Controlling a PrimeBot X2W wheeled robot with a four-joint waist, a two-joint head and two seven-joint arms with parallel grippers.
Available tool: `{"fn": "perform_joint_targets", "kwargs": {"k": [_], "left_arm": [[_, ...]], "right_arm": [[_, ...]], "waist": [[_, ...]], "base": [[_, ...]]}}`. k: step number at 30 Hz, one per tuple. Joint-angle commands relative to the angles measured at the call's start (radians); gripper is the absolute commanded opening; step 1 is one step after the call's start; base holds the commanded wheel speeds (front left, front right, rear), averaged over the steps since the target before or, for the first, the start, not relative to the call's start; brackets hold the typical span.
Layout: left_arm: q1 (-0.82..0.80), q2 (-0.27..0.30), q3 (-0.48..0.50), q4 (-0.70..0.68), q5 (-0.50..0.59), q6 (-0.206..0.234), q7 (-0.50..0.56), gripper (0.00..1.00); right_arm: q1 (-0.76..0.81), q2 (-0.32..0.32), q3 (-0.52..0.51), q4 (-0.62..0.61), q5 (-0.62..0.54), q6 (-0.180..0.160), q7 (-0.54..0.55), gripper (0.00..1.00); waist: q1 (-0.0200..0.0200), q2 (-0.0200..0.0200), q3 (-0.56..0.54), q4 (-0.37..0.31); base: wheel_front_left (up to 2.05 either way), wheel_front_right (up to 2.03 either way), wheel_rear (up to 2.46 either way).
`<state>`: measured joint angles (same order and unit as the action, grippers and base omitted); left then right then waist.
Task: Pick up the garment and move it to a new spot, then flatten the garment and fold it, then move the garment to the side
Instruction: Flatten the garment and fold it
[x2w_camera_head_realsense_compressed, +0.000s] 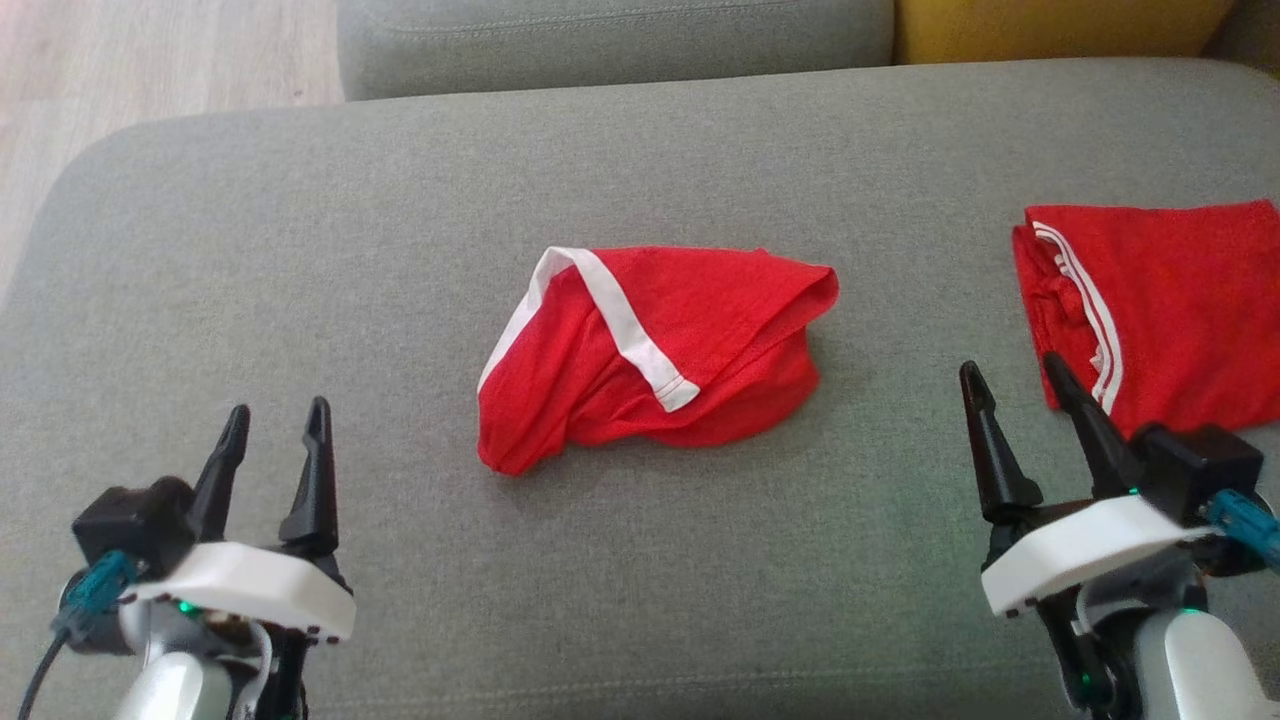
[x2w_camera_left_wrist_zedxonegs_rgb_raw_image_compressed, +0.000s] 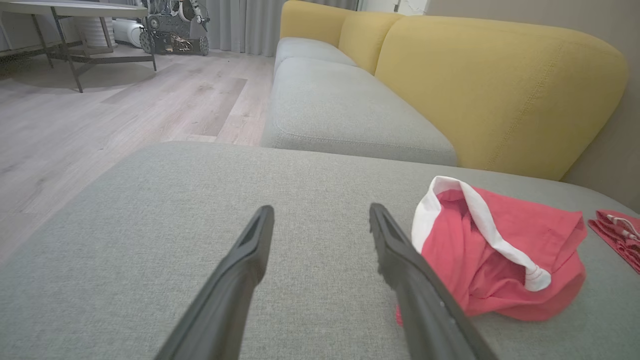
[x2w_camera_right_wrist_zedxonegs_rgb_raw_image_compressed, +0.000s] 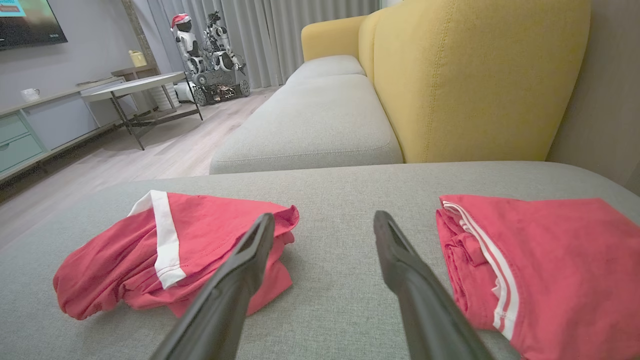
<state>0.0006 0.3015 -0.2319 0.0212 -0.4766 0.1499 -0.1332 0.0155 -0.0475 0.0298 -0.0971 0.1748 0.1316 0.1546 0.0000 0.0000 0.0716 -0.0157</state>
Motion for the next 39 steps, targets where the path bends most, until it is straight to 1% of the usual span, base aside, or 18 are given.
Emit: {"fn": "perform_joint_targets", "kwargs": {"k": [1, 9, 12, 14, 21, 24, 25, 29, 32, 34, 35, 39], "left_arm": [[-0.025, 0.027, 0.035, -0.040, 0.008, 0.004, -0.002, 1.00], [-0.033, 0.027, 0.021, -0.048, 0.009, 0.004, 0.003, 1.00], [-0.053, 0.025, 0.009, -0.051, 0.013, -0.002, 0.003, 1.00], [-0.068, 0.023, 0.001, -0.053, 0.016, -0.007, 0.002, 1.00], [-0.124, 0.009, -0.027, -0.027, 0.021, -0.030, -0.015, 1.00], [-0.144, -0.001, -0.036, -0.003, 0.022, -0.035, -0.024, 1.00], [-0.157, -0.006, -0.041, 0.012, 0.024, -0.037, -0.033, 1.00], [-0.173, -0.014, -0.048, 0.034, 0.025, -0.041, -0.048, 1.00], [-0.184, -0.019, -0.050, 0.045, 0.024, -0.044, -0.056, 1.00], [-0.189, -0.020, -0.050, 0.053, 0.022, -0.046, -0.060, 1.00], [-0.191, -0.021, -0.050, 0.055, 0.021, -0.046, -0.063, 1.00], [-0.195, -0.021, -0.047, 0.062, 0.019, -0.045, -0.072, 1.00]], "right_arm": [[-0.023, -0.003, 0.027, -0.038, -0.005, -0.001, 0.001, 1.00], [-0.032, -0.003, 0.026, -0.040, -0.015, -0.001, 0.004, 1.00], [-0.060, -0.013, 0.054, -0.025, -0.029, -0.001, 0.011, 1.00], [-0.091, -0.025, 0.092, 0.001, -0.035, -0.001, 0.017, 1.00], [-0.229, -0.041, 0.289, 0.181, -0.020, -0.001, 0.016, 1.00], [-0.290, -0.036, 0.357, 0.276, -0.016, -0.001, 0.009, 1.00], [-0.329, -0.034, 0.389, 0.346, -0.035, -0.001, 0.010, 1.00], [-0.389, -0.027, 0.415, 0.460, -0.075, -0.001, -0.001, 1.00], [-0.424, -0.020, 0.411, 0.527, -0.096, -0.001, -0.021, 1.00], [-0.439, -0.016, 0.401, 0.556, -0.100, -0.001, -0.039, 0.15], [-0.444, -0.014, 0.393, 0.564, -0.098, -0.001, -0.050, 0.00], [-0.448, -0.009, 0.363, 0.556, -0.085, -0.001, -0.088, 0.00]], "waist": [[0.0000, 0.0000, 0.000, 0.000], [0.0000, 0.0000, 0.011, 0.009], [0.0000, 0.0000, 0.028, 0.029], [0.0000, 0.0000, 0.041, 0.047], [0.0000, 0.0000, 0.082, 0.123], [0.0000, 0.0000, 0.098, 0.149], [0.0000, 0.0000, 0.109, 0.161], [0.0000, 0.0000, 0.126, 0.174], [0.0000, 0.0000, 0.138, 0.176], [0.0000, 0.0000, 0.142, 0.175], [0.0000, 0.0000, 0.143, 0.174], [0.0000, 0.0000, 0.143, 0.161]], "base": [[0.00, 0.00, 0.00], [0.00, 0.00, 0.00], [0.00, 0.00, 0.00], [0.00, 0.00, 0.00], [0.00, 0.00, 0.00], [0.00, 0.00, 0.00], [0.00, 0.00, 0.00], [0.00, 0.00, 0.00], [0.00, 0.00, 0.00], [0.00, 0.00, 0.00], [0.00, 0.00, 0.00], [0.00, 0.00, 0.00]]}}
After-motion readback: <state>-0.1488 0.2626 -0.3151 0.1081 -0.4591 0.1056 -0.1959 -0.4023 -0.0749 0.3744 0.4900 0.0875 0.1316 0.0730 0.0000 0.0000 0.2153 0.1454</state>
